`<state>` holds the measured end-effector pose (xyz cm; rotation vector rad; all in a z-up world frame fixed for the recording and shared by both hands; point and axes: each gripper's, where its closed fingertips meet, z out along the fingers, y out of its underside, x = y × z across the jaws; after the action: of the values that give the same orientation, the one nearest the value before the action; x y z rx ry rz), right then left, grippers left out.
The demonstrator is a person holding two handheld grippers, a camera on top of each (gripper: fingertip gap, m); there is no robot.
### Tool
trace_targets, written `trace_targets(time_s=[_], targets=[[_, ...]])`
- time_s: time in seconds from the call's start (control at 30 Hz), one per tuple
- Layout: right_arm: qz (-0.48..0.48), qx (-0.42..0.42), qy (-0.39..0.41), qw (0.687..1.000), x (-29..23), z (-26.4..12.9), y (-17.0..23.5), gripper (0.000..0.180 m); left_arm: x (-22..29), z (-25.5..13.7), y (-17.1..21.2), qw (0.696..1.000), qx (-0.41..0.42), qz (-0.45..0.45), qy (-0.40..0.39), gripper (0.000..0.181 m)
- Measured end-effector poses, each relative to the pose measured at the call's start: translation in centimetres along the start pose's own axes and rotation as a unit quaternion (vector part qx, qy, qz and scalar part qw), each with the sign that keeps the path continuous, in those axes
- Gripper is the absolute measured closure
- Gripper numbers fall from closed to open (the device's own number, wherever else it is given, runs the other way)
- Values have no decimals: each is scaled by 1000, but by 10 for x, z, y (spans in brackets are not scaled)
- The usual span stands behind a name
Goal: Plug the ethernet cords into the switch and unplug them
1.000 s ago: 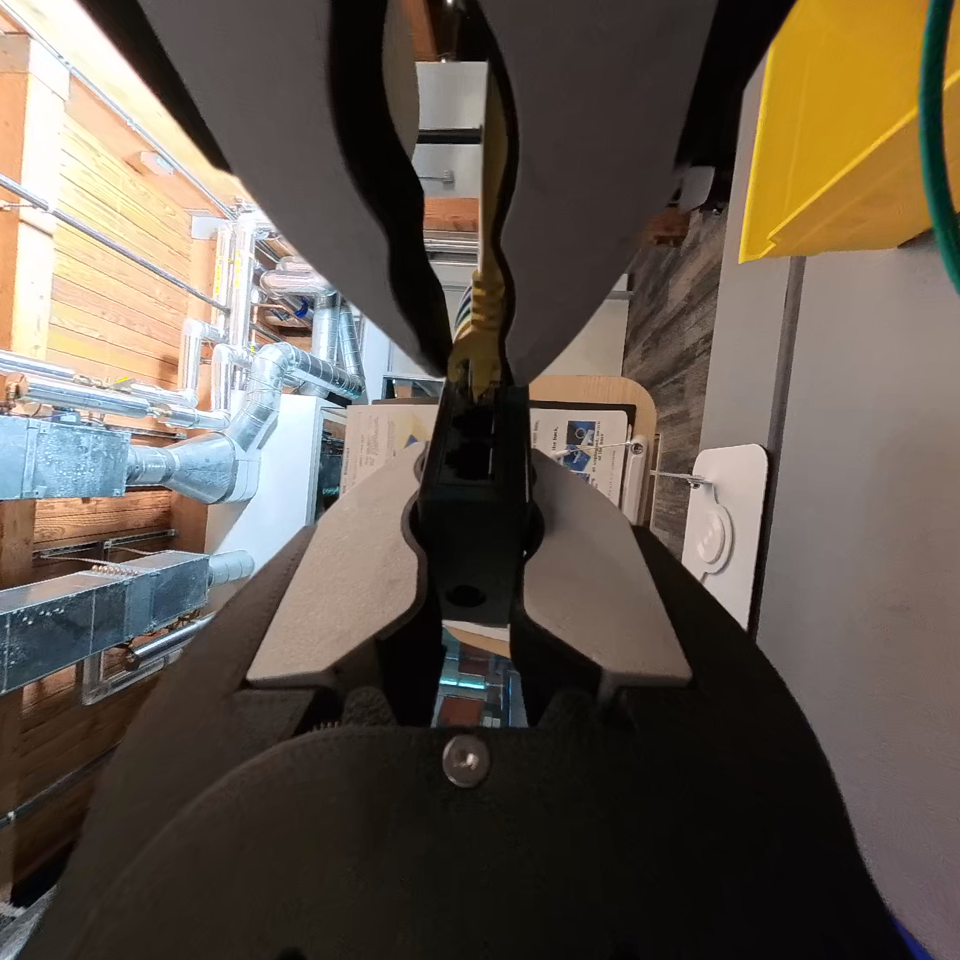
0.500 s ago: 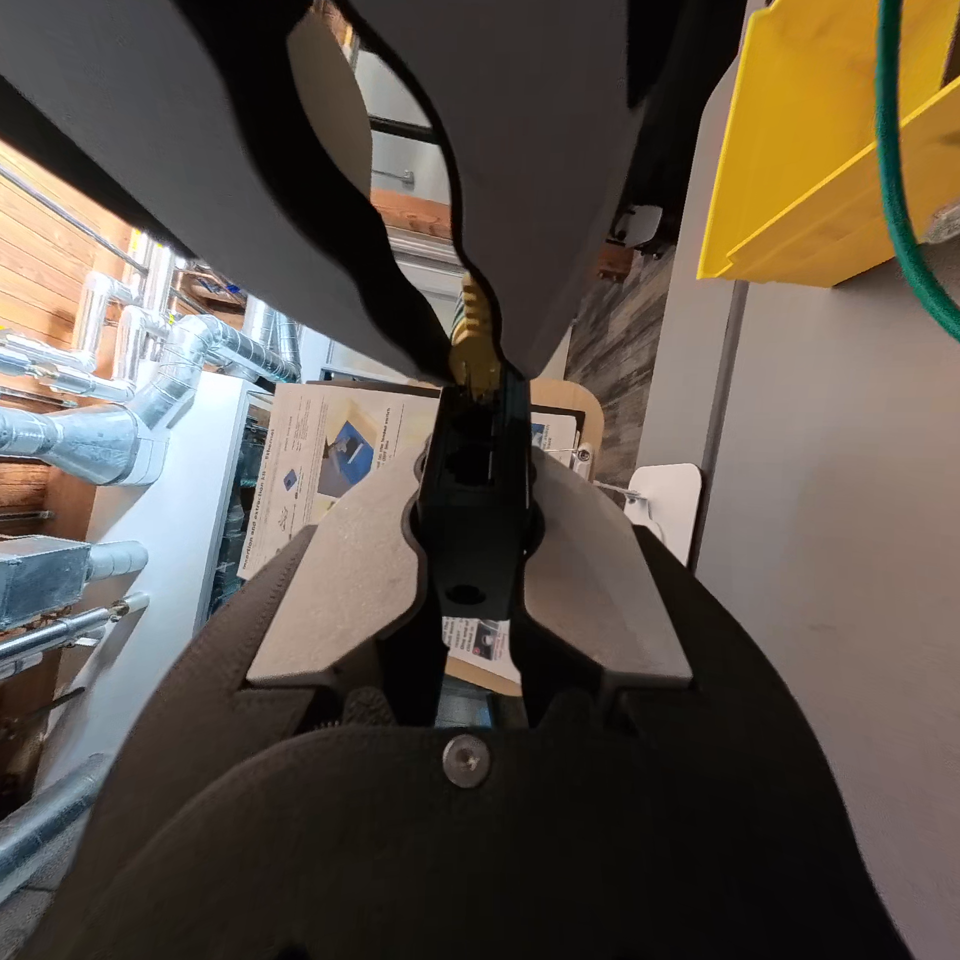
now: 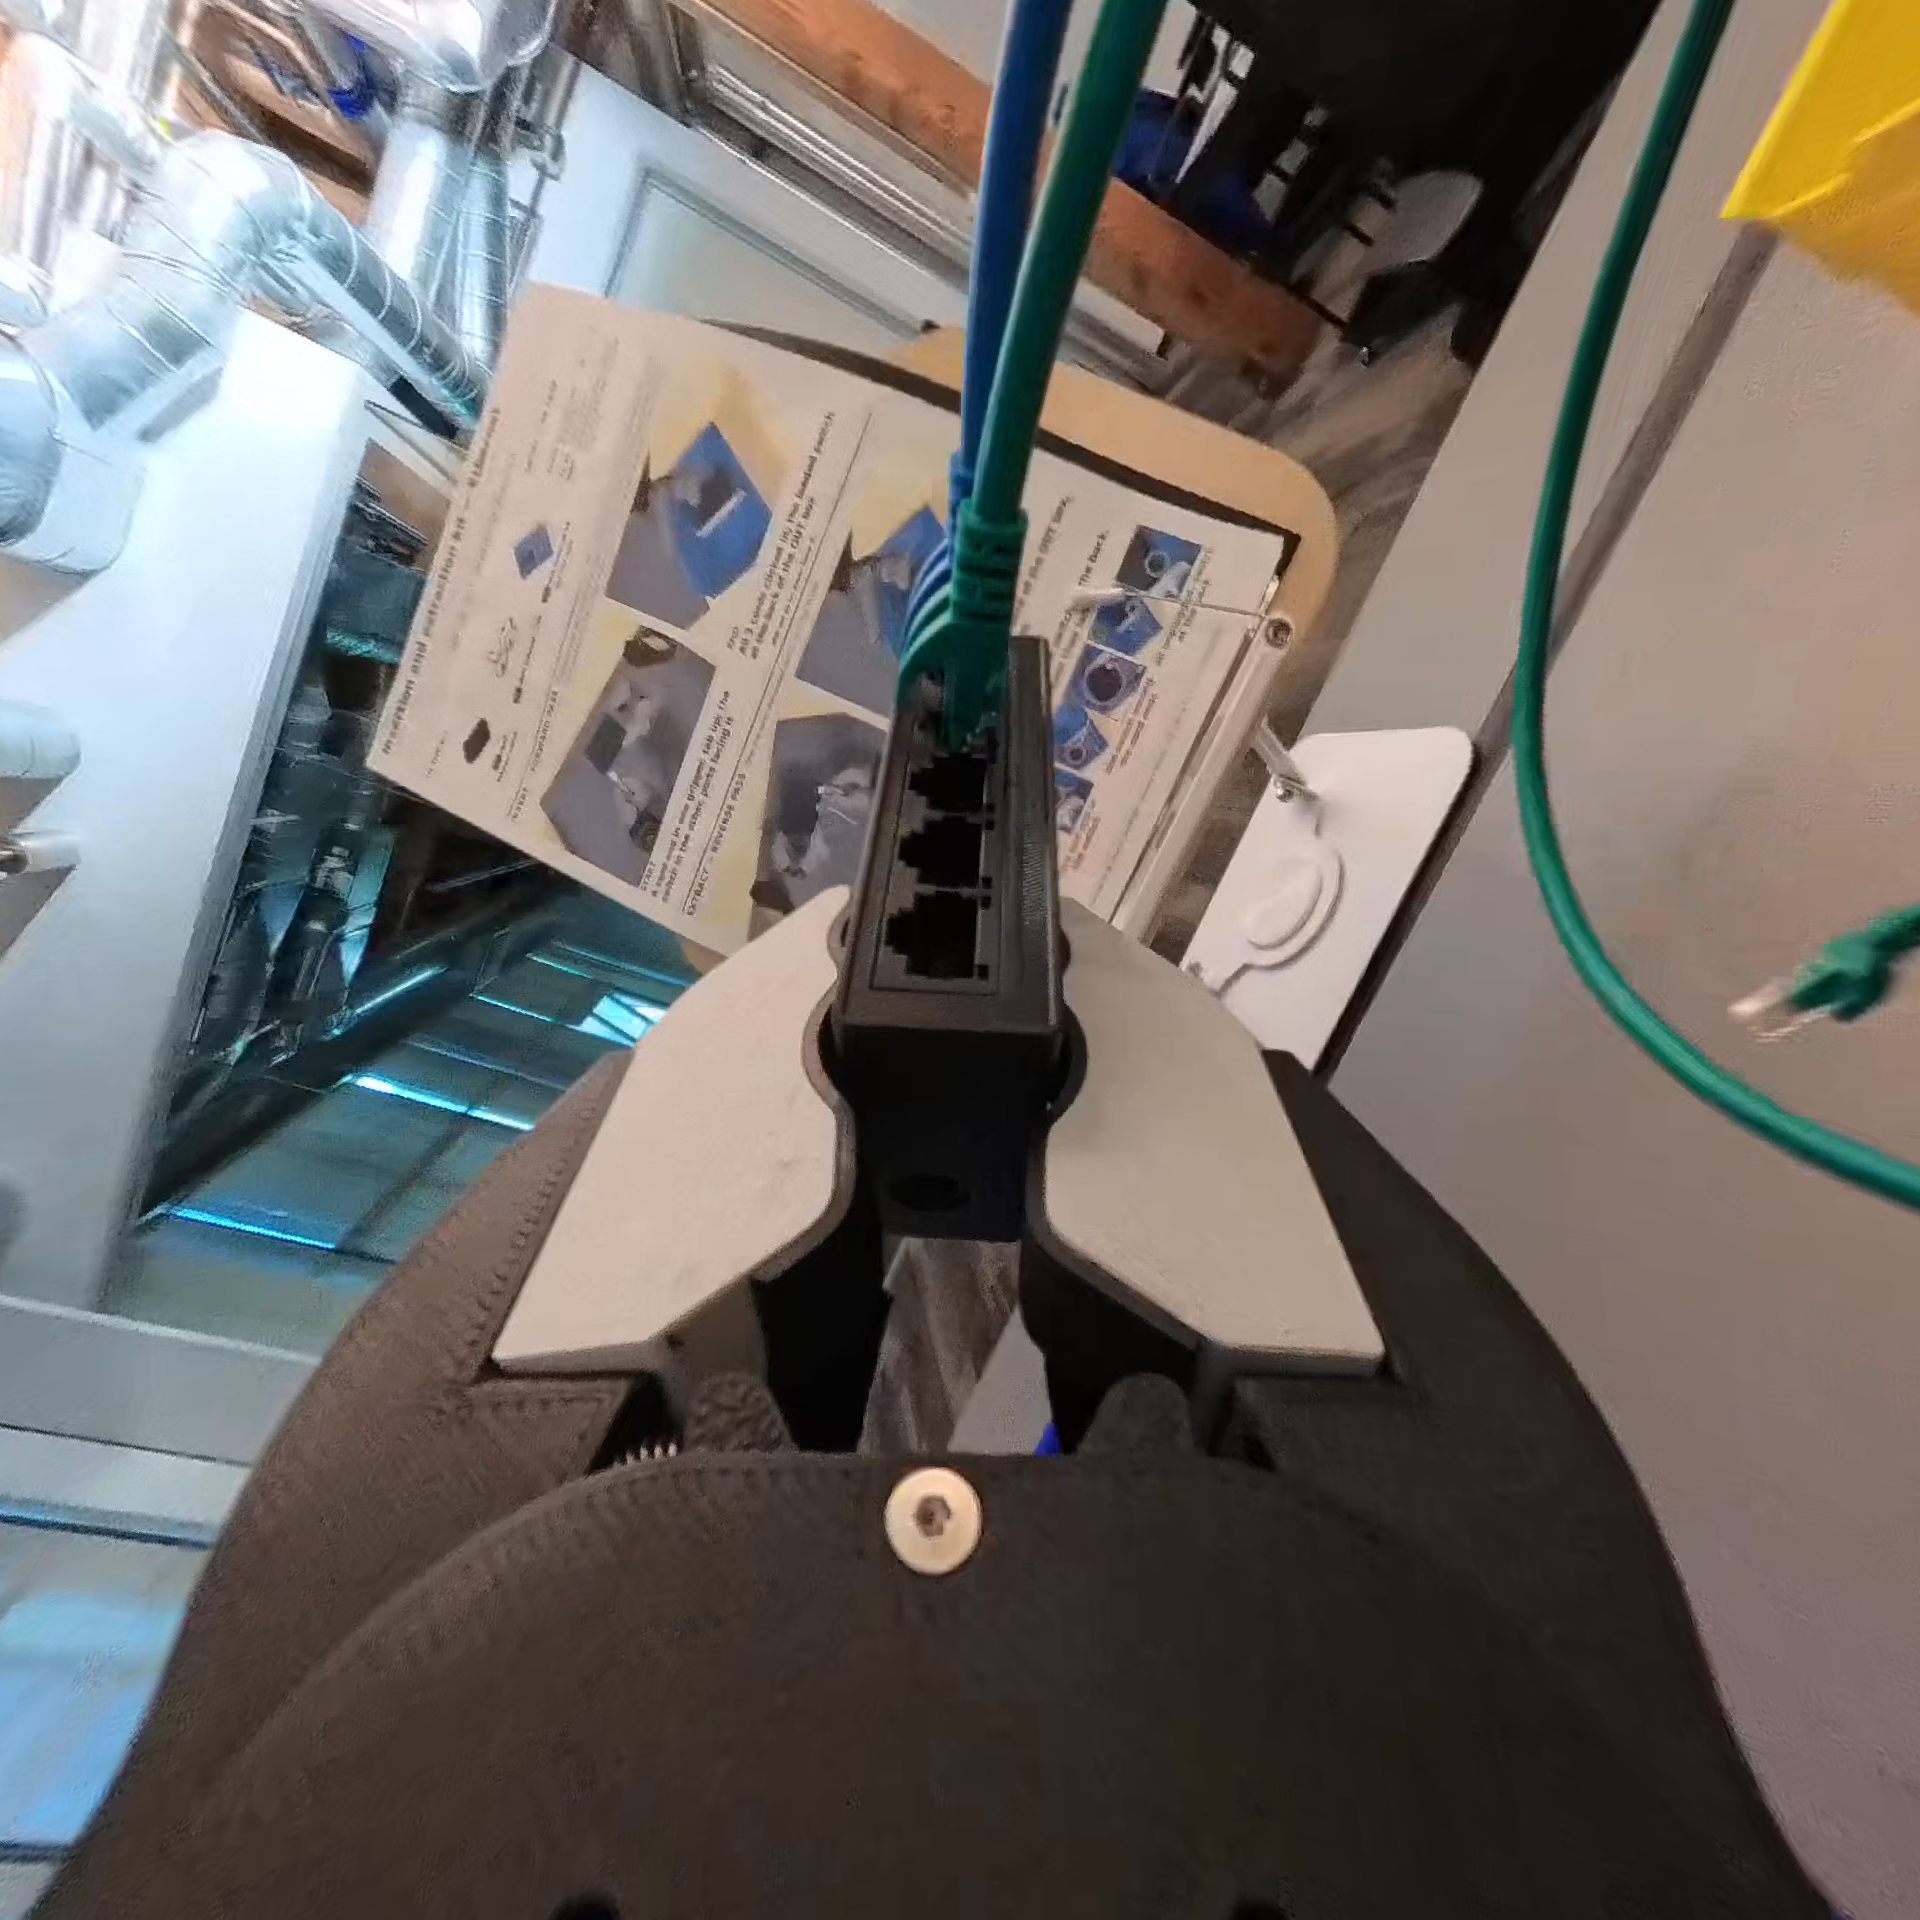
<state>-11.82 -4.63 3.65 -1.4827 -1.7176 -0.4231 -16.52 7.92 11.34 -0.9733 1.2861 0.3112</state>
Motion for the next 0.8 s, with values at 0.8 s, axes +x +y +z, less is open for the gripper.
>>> trace_targets(time_s=[0.8], targets=[[135,-102,24,985,15,-23,78,165,-92,-91,4,969,140,-196,-58,153]])
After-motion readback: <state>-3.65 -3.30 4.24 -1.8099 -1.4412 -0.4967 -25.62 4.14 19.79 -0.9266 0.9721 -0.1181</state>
